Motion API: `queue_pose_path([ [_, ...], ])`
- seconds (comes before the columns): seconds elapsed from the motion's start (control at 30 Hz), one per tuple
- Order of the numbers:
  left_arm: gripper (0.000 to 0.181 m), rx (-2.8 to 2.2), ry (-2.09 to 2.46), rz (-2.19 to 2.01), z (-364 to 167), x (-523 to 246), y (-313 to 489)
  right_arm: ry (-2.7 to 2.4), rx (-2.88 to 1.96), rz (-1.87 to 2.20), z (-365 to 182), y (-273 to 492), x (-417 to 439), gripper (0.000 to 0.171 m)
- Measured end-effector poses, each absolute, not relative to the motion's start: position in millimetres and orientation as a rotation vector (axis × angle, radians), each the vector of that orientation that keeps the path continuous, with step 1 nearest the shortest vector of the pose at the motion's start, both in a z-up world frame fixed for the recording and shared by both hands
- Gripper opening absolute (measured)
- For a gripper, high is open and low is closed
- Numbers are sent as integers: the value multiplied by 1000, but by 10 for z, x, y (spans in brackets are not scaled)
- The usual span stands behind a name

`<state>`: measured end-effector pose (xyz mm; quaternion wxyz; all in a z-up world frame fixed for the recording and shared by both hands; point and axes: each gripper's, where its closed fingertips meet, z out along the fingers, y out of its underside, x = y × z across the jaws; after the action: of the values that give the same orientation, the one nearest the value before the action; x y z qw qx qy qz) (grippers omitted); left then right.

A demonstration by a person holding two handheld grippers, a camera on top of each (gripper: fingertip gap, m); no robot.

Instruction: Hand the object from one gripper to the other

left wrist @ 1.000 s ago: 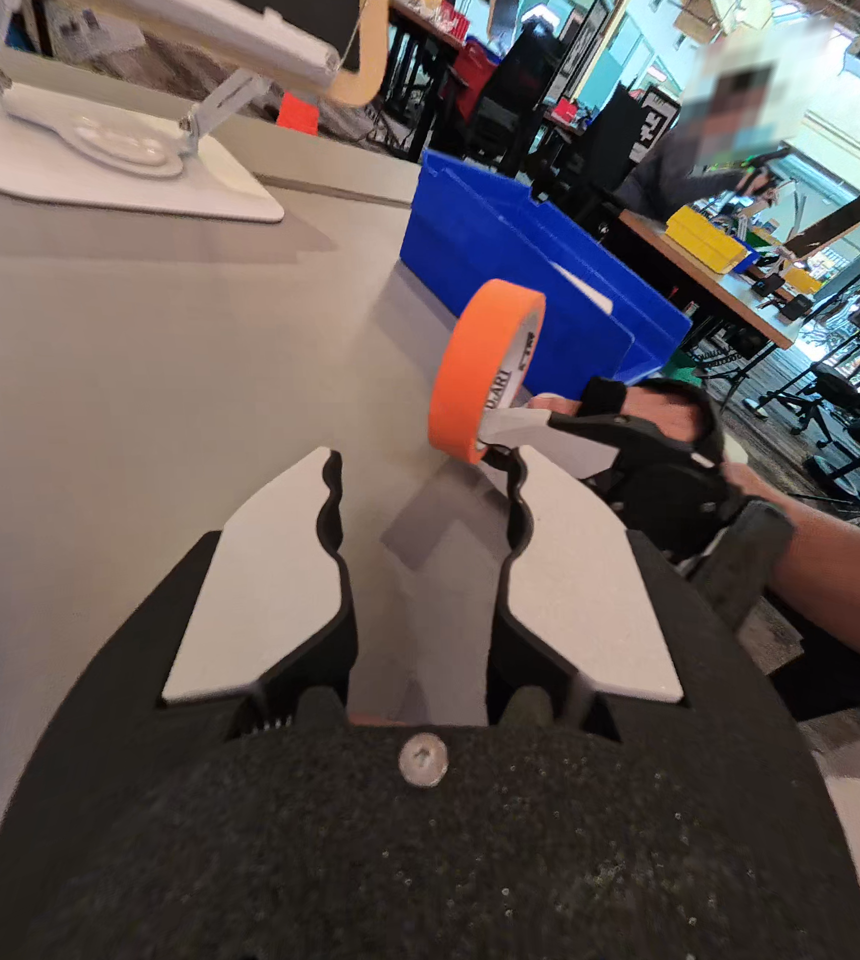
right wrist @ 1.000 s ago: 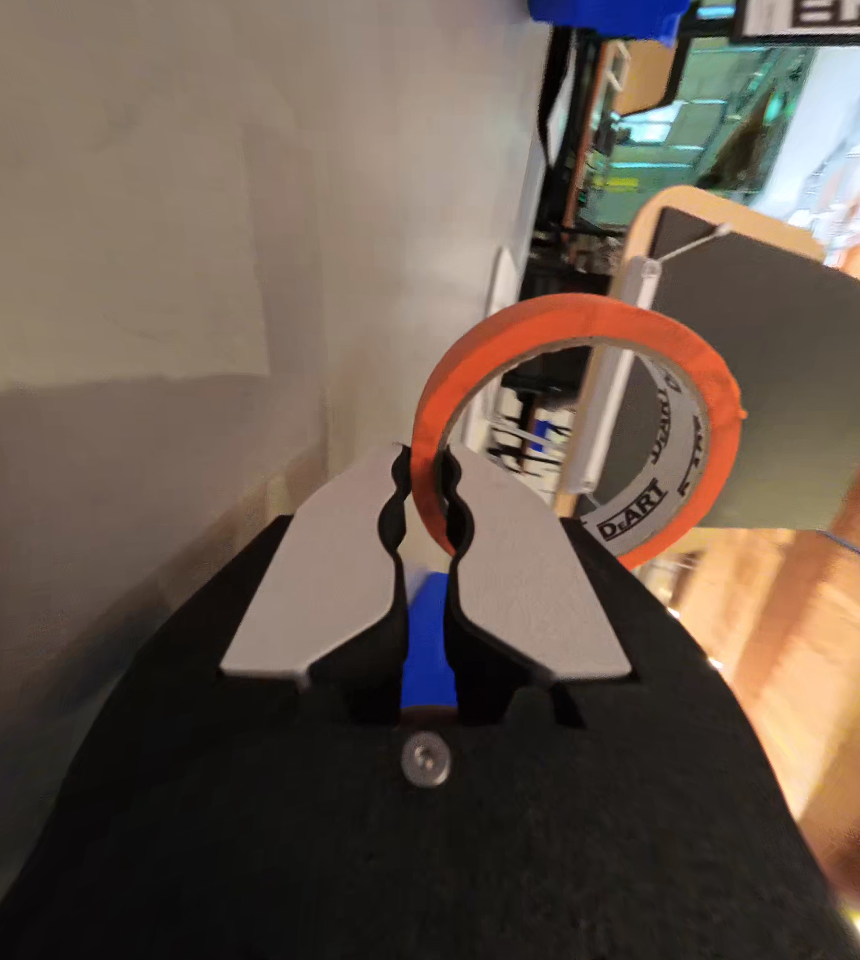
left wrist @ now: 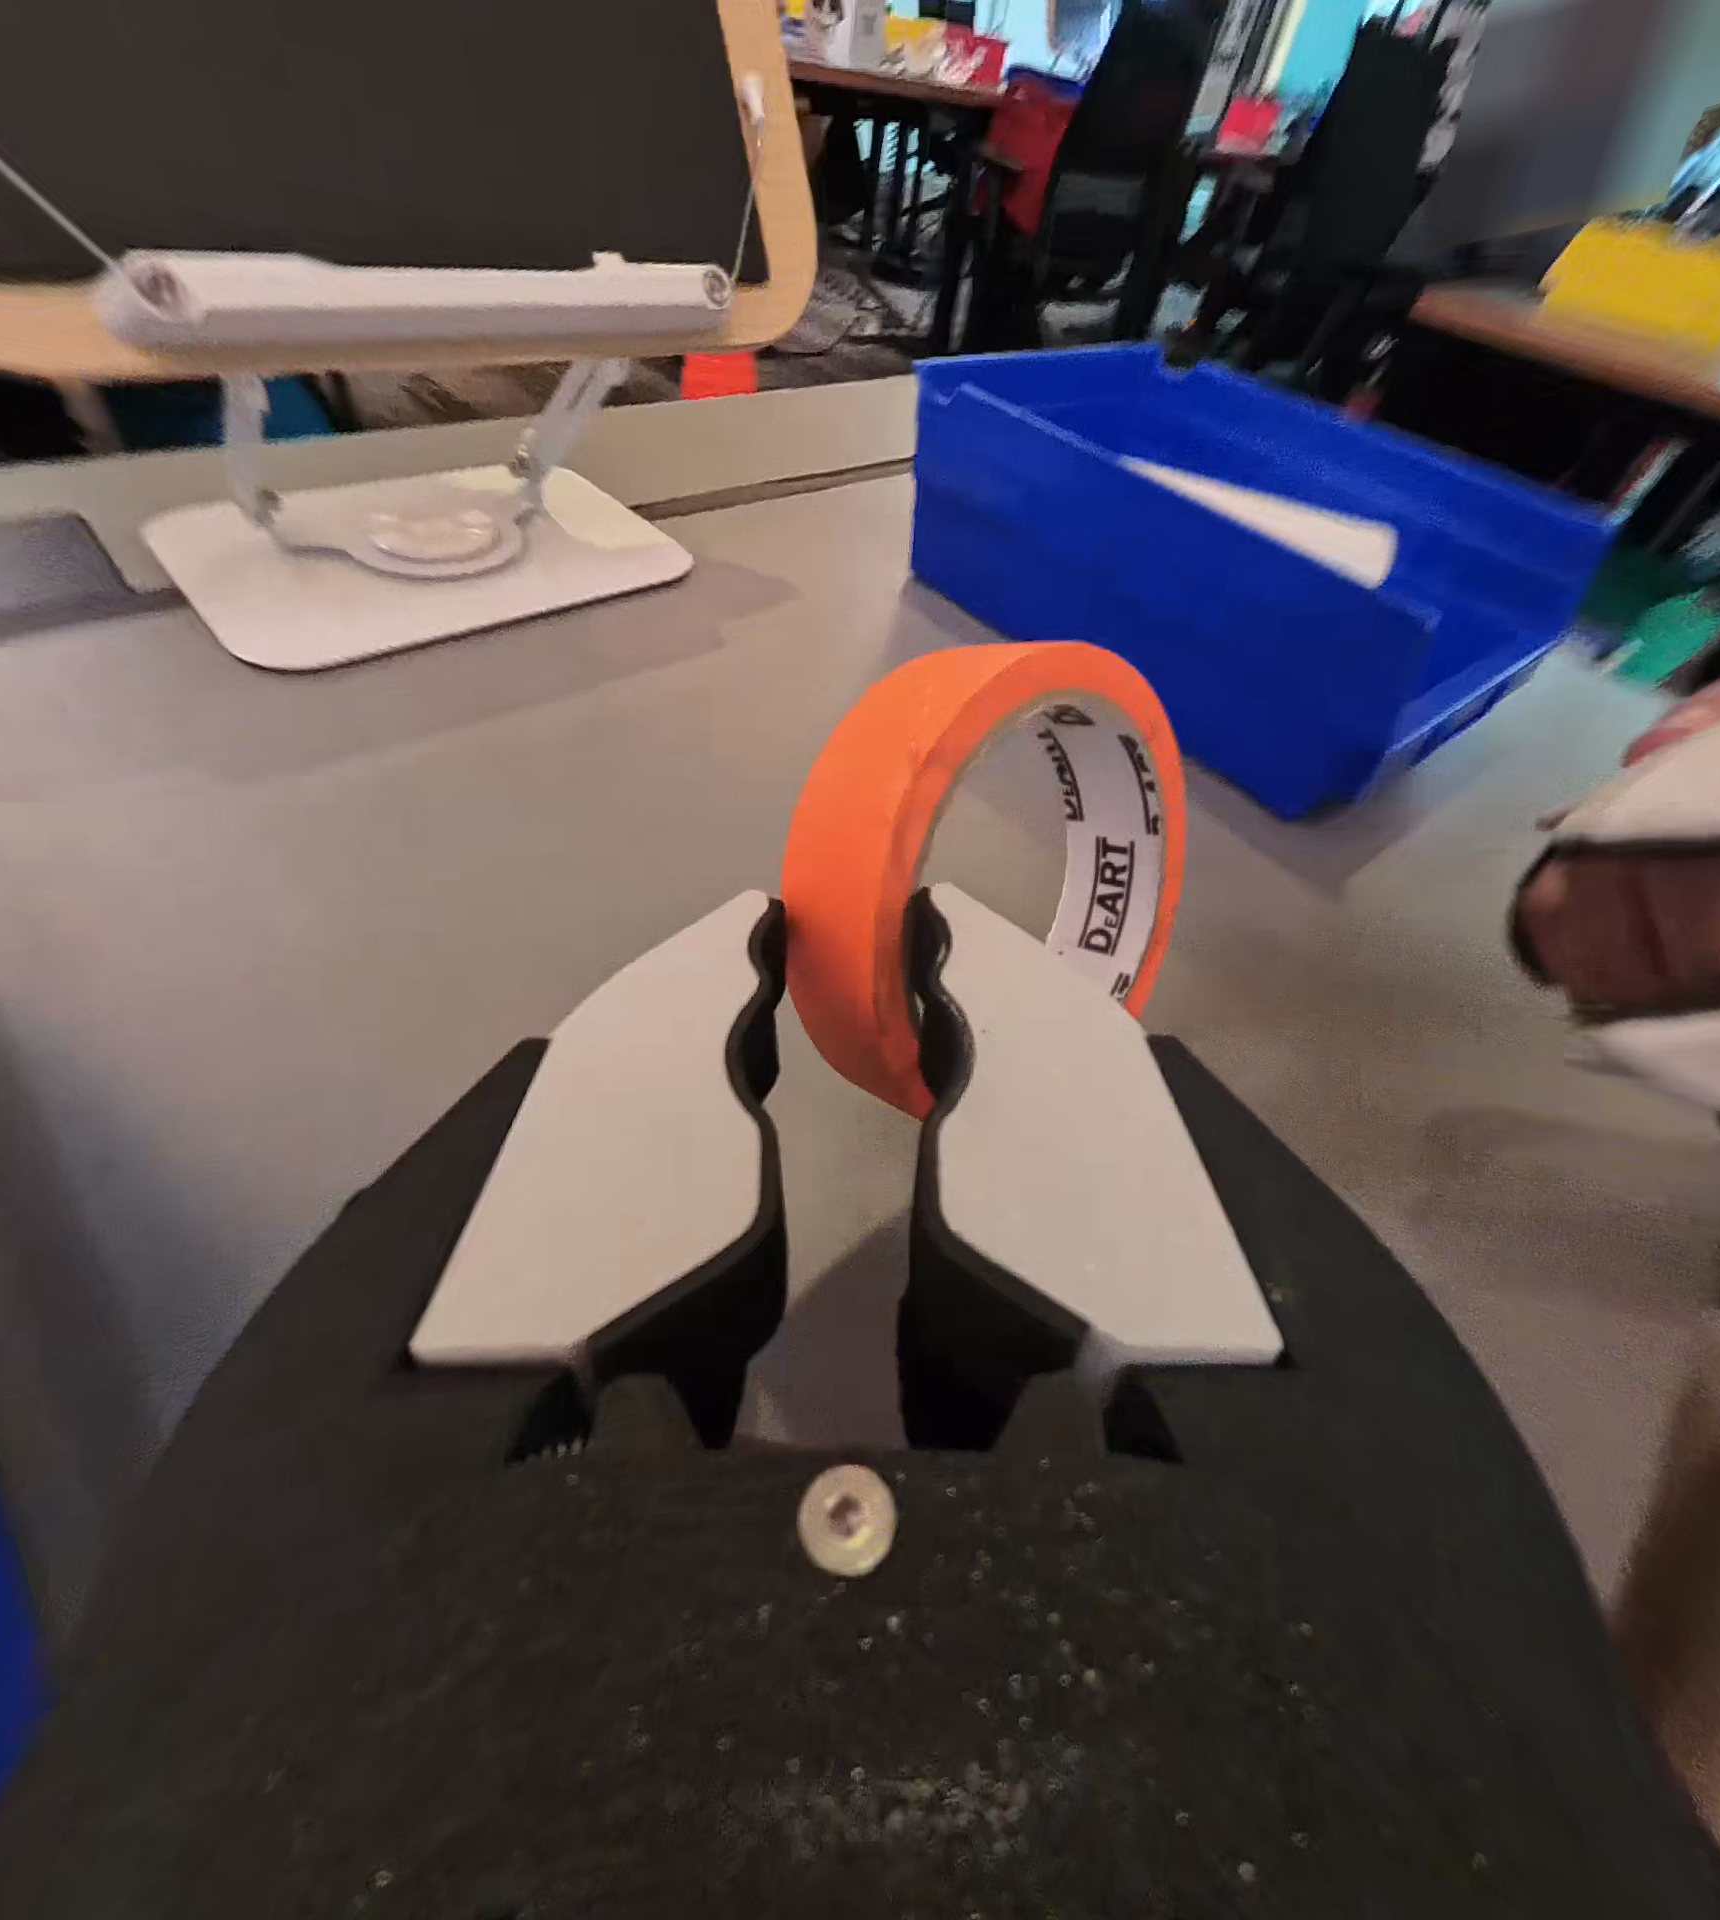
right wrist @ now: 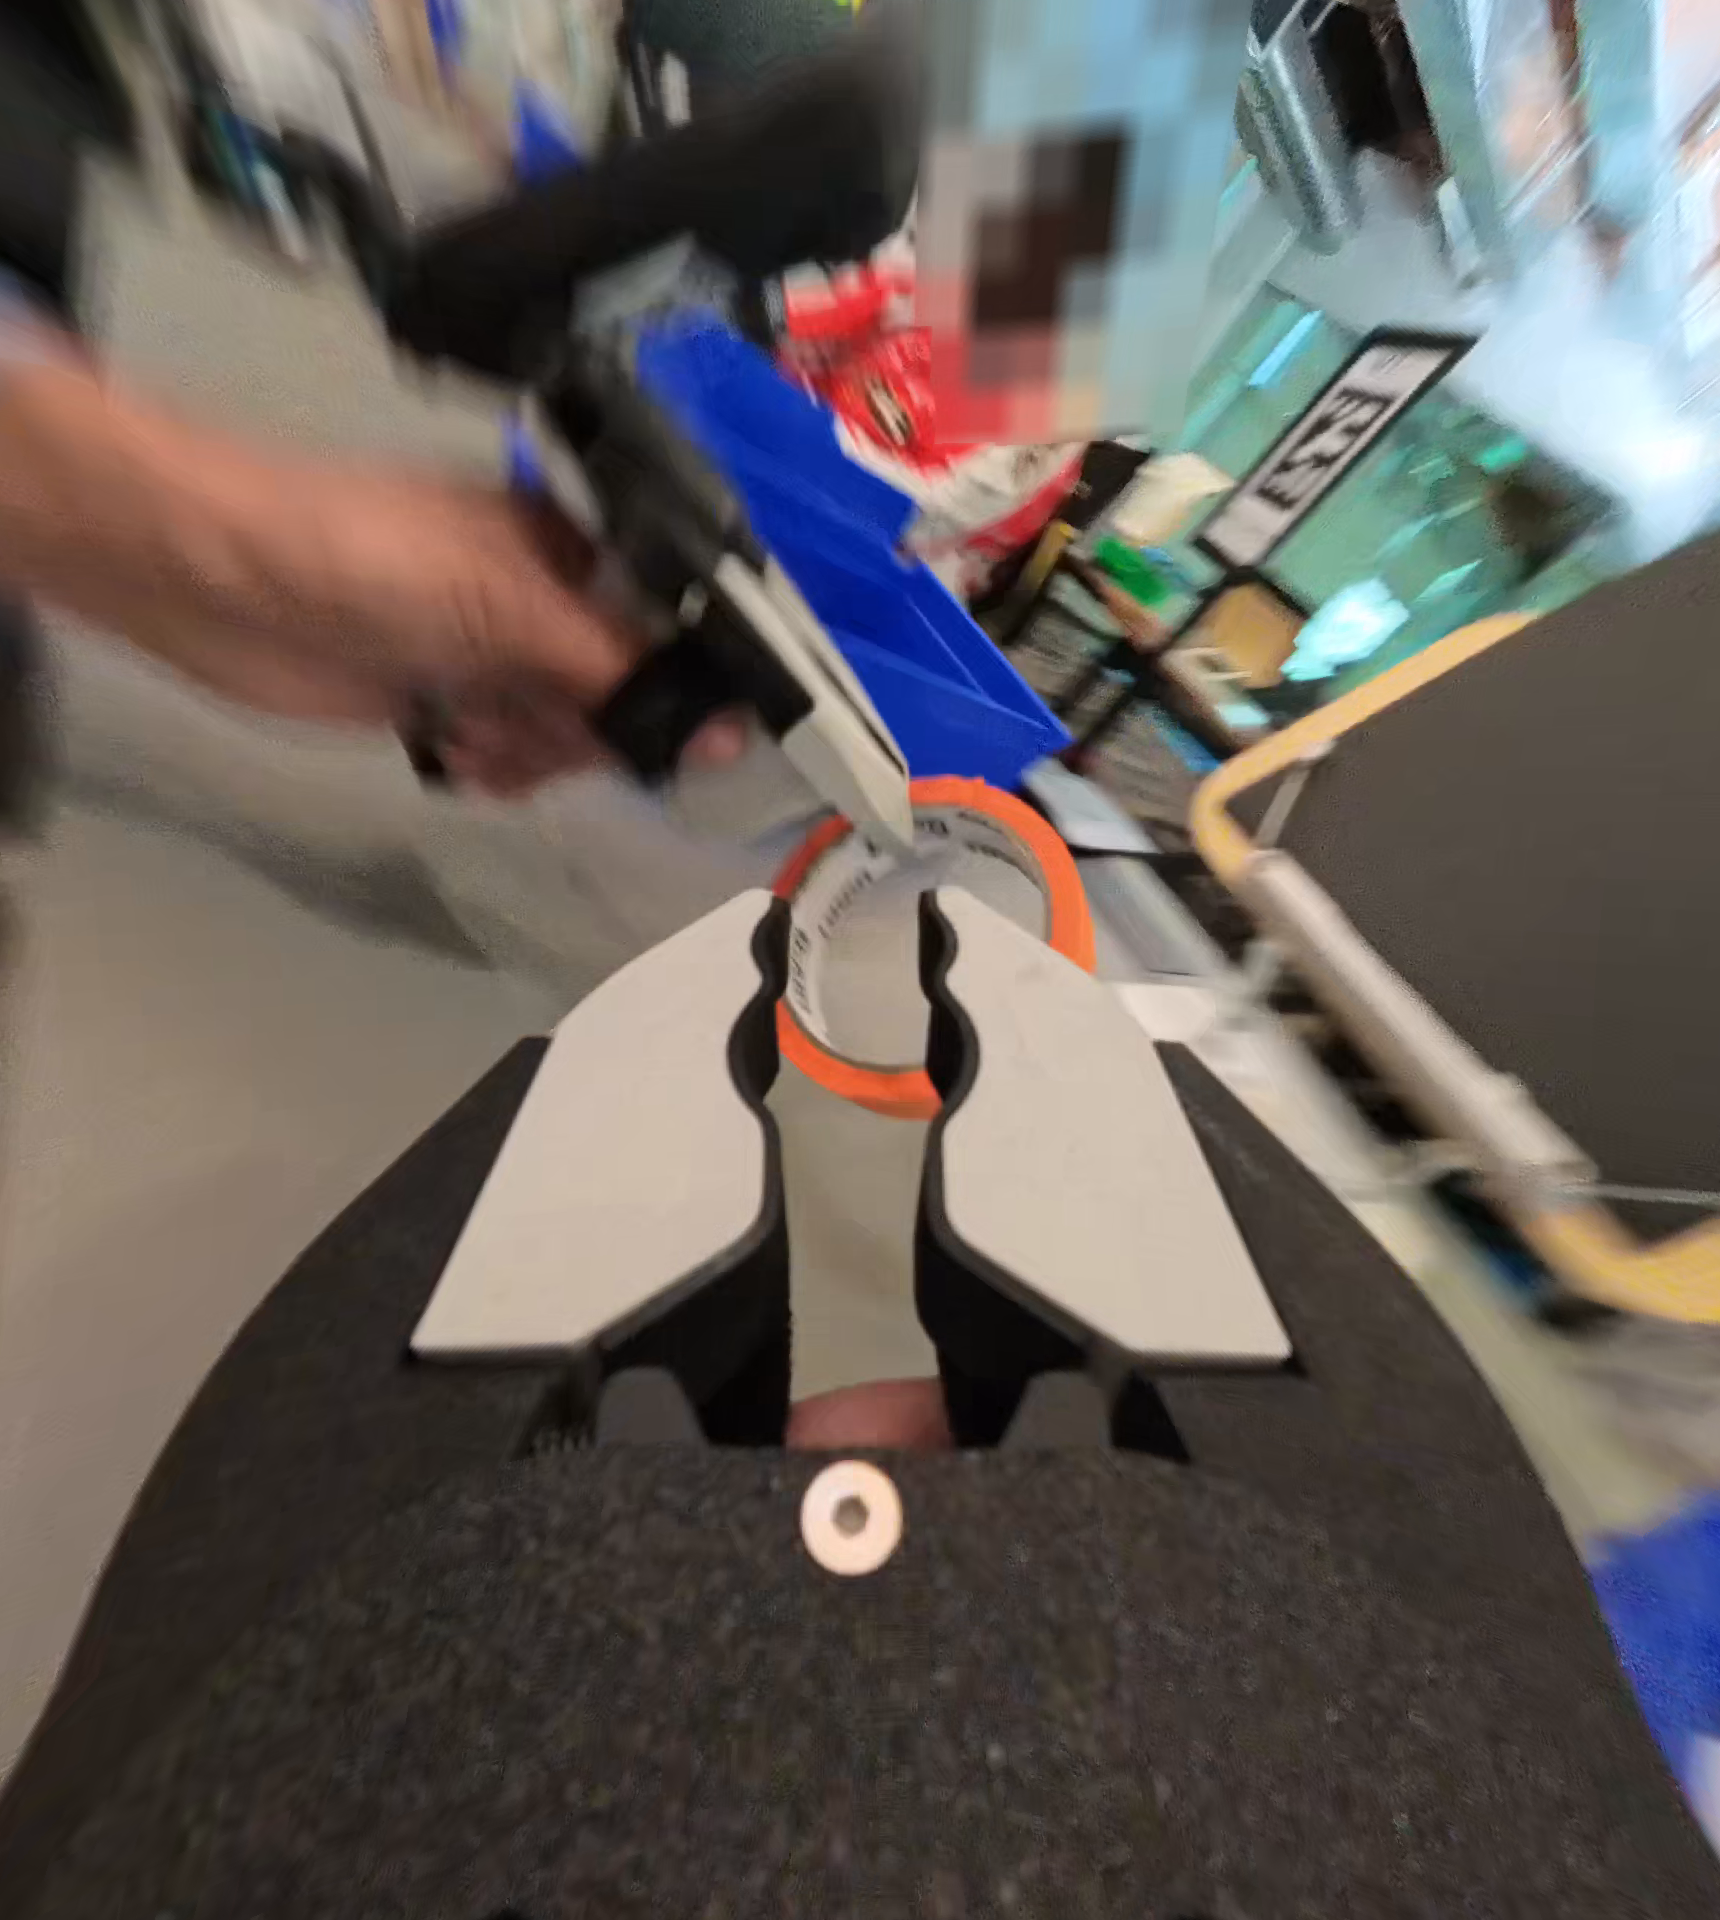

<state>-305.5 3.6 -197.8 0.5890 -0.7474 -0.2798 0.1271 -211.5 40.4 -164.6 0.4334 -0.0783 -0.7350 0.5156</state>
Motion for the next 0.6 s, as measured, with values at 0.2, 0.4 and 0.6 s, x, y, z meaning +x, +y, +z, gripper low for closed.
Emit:
queue_pose_path([
  [0.2, 22, -1517, -618, -176, -1779, -2767, 158, -1915, -795, 2537, -1381, 845, -2229, 55],
  [0.4, 15, -1477, -554, -270, -1720, -2600, 257, -2117, -684, 2913, -1365, 460, -1922, 49],
  [0.6, 14, -1474, -581, -229, -1733, -2594, 179, -2146, -798, 3129, -1442, 337, -1931, 41],
])
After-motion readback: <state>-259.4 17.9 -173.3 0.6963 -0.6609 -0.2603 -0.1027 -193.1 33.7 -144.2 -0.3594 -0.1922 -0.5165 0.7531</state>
